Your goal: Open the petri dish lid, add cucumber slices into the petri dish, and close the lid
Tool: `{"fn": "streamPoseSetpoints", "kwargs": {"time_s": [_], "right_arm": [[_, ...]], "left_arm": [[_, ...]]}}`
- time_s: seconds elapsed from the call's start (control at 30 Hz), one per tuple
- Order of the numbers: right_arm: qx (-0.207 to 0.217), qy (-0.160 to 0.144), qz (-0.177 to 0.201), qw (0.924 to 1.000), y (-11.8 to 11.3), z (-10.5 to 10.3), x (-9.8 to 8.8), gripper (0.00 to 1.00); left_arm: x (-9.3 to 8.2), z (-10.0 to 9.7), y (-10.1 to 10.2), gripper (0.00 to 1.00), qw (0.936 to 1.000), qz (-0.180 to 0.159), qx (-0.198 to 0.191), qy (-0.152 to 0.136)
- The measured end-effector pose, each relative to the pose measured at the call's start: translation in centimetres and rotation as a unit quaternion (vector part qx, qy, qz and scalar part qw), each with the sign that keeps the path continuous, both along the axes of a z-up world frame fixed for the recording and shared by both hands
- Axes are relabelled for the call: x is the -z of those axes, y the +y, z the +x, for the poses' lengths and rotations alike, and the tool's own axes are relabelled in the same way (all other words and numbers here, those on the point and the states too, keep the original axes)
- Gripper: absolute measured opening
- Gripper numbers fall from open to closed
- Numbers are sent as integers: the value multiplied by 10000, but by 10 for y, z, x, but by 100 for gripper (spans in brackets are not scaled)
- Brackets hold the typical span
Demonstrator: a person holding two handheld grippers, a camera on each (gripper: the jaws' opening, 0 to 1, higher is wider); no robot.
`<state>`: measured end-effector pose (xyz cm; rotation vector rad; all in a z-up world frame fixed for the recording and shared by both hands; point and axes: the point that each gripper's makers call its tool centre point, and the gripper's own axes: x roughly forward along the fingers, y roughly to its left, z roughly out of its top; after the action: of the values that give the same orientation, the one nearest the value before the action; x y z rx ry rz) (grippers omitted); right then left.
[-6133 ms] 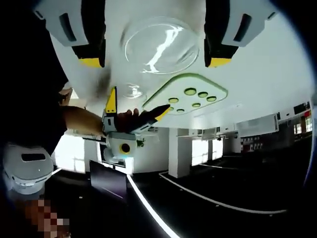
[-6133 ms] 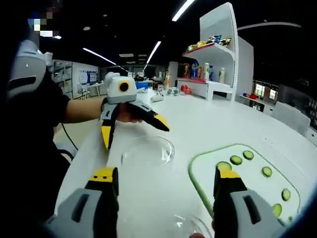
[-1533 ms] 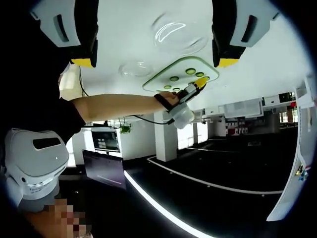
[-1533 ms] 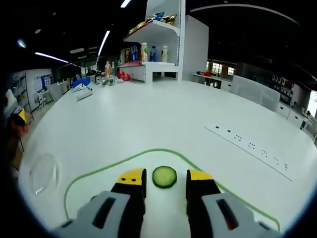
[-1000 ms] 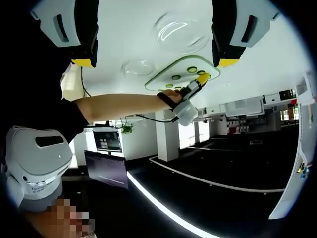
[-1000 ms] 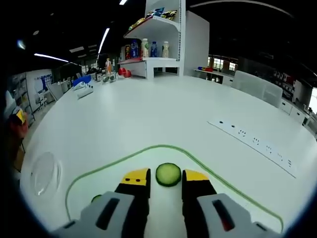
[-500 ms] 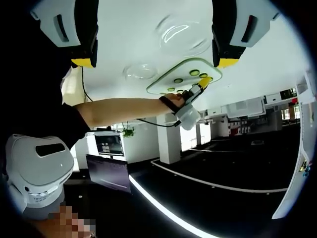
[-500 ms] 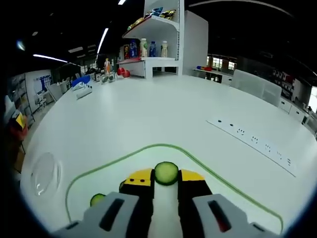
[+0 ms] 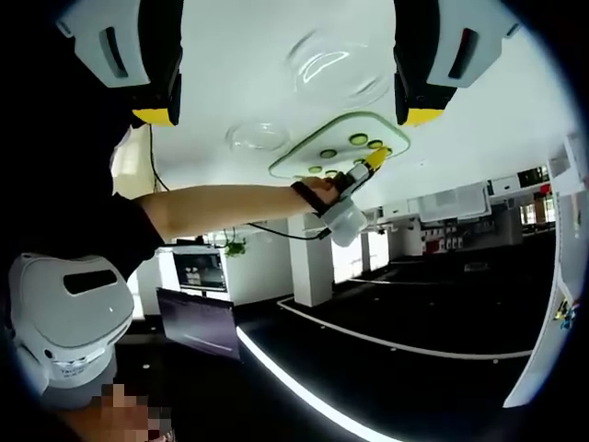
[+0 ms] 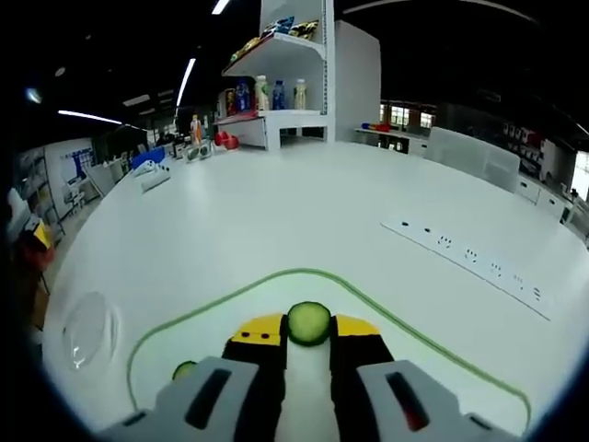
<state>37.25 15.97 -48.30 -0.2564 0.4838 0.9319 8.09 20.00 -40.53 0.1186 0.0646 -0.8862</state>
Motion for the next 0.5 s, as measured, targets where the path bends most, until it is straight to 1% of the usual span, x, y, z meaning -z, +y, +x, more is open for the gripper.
{"fn": "streamPoseSetpoints", "kwargs": {"time_s": [0.17, 0.33, 0.5], "right_arm": [[-34, -69, -32, 10000, 0, -1, -3, 15], [-57, -146, 3, 9999, 0, -2, -12, 15], [-50, -207, -43, 9998, -6, -5, -15, 15]], "left_arm": [[-1, -1, -2, 95, 10000, -1, 17, -4], [0, -2, -1, 95, 10000, 50, 22, -1], [2, -2, -2, 95, 10000, 76, 30, 5]]}}
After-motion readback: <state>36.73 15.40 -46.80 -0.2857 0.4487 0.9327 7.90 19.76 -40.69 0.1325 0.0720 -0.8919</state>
